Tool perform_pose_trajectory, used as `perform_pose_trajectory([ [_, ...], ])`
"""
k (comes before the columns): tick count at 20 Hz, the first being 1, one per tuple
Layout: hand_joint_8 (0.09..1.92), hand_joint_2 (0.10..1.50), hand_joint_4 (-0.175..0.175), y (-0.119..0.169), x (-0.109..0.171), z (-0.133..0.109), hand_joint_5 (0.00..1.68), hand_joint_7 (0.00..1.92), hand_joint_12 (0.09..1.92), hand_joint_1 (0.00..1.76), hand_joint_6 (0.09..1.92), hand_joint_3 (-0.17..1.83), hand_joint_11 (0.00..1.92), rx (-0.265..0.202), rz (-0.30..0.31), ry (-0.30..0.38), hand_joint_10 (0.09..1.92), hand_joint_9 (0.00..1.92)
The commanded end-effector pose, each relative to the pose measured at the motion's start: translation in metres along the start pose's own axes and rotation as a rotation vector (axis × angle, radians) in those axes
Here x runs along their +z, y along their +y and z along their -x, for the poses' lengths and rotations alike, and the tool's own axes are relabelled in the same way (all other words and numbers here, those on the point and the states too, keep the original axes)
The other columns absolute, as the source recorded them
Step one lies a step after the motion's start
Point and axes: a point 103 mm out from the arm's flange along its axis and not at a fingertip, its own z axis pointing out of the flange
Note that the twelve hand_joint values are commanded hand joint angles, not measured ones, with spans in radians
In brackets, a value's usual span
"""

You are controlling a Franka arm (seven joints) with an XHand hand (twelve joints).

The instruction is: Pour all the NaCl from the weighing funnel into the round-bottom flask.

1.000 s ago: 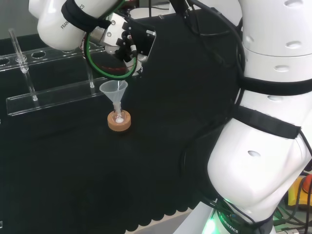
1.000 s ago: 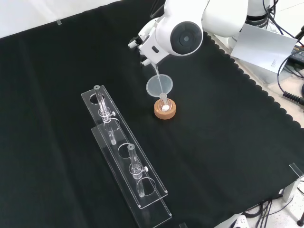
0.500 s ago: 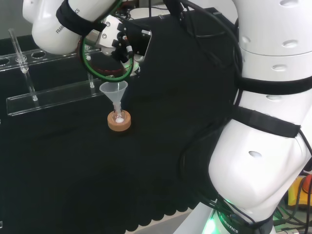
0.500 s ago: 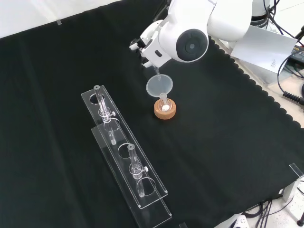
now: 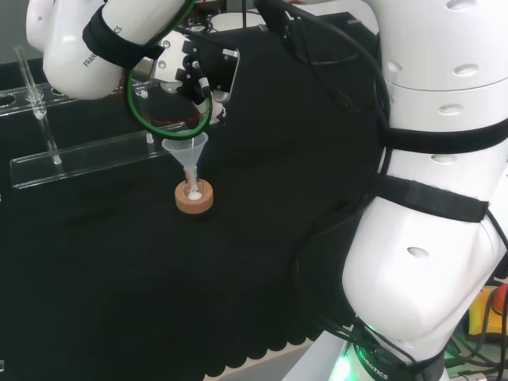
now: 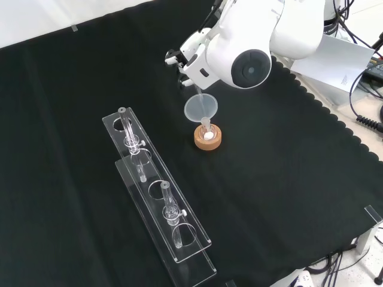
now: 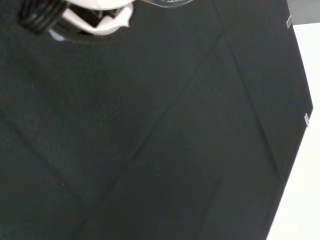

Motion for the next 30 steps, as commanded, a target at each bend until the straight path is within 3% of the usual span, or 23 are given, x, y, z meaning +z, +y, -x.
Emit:
perform_pose_trajectory([
  [1, 0.27, 0.69, 0.175, -0.001, -0.003, 0.001, 1.28, 1.37, 0.90, 1.12, 0.63, 0.59, 1.03, 0.008, -0.003, -0.049, 0.09, 1.48],
  [30, 0.27, 0.69, 0.175, -0.008, -0.032, -0.007, 1.28, 1.37, 0.90, 1.12, 0.63, 0.59, 1.03, 0.026, 0.011, -0.273, 0.09, 1.48],
])
